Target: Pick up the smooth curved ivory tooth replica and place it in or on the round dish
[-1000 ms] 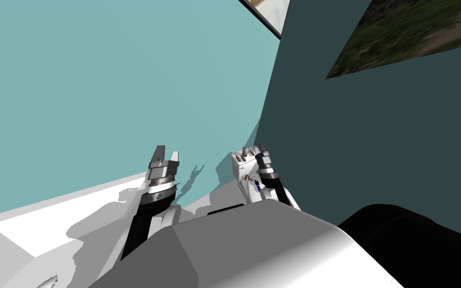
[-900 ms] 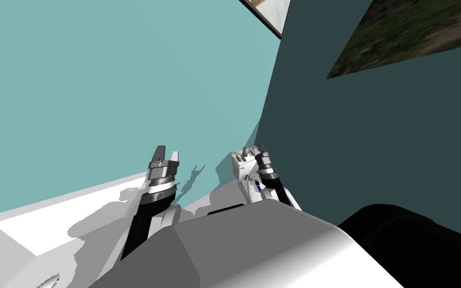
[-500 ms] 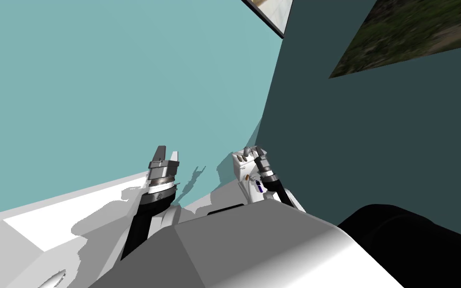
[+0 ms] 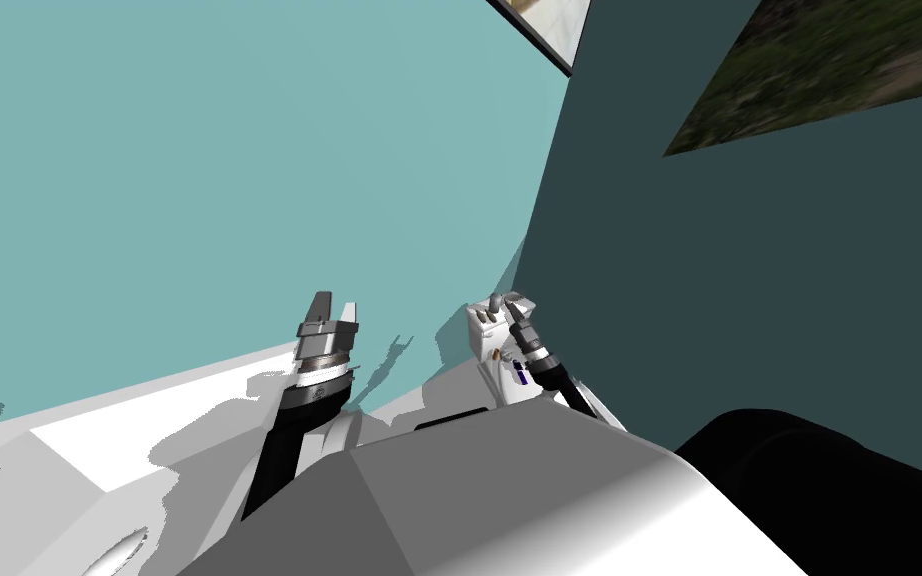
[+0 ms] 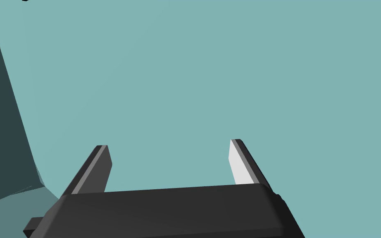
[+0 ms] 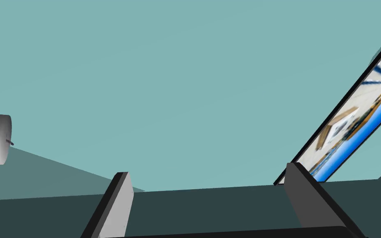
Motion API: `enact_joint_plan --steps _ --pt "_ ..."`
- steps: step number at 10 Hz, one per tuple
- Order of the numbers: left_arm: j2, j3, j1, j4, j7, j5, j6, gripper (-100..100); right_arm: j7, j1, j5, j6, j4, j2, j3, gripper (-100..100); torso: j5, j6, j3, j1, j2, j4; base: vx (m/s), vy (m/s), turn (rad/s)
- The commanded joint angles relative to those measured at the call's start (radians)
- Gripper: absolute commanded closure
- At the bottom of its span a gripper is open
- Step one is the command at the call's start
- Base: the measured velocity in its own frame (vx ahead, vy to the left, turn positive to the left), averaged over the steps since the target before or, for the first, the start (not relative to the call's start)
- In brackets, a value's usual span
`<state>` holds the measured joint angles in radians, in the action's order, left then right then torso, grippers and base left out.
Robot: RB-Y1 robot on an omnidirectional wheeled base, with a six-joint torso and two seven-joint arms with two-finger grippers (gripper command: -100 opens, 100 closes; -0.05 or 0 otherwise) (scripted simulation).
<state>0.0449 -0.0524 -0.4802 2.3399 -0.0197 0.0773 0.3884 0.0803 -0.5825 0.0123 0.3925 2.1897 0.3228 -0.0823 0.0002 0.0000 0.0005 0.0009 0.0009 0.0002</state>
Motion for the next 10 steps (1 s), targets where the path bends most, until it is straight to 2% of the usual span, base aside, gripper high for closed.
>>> enact_joint_plan --steps 1,10 --pt "0.000 0.000 0.000 0.000 0.000 0.000 0.000 0 0.006 -0.006 -0.004 -0.004 -0.008 0.042 -0.005 -100 0.000 0.000 0.000 0.000 0.000 0.000 -0.012 0.018 0.008" --pt "0.000 0.000 0.000 0.000 0.000 0.000 0.000 0 0.035 -0.076 -0.059 -0.005 -0.098 0.293 -0.025 -100 0.000 0.000 0.000 0.000 0.000 0.000 -0.011 0.017 0.018"
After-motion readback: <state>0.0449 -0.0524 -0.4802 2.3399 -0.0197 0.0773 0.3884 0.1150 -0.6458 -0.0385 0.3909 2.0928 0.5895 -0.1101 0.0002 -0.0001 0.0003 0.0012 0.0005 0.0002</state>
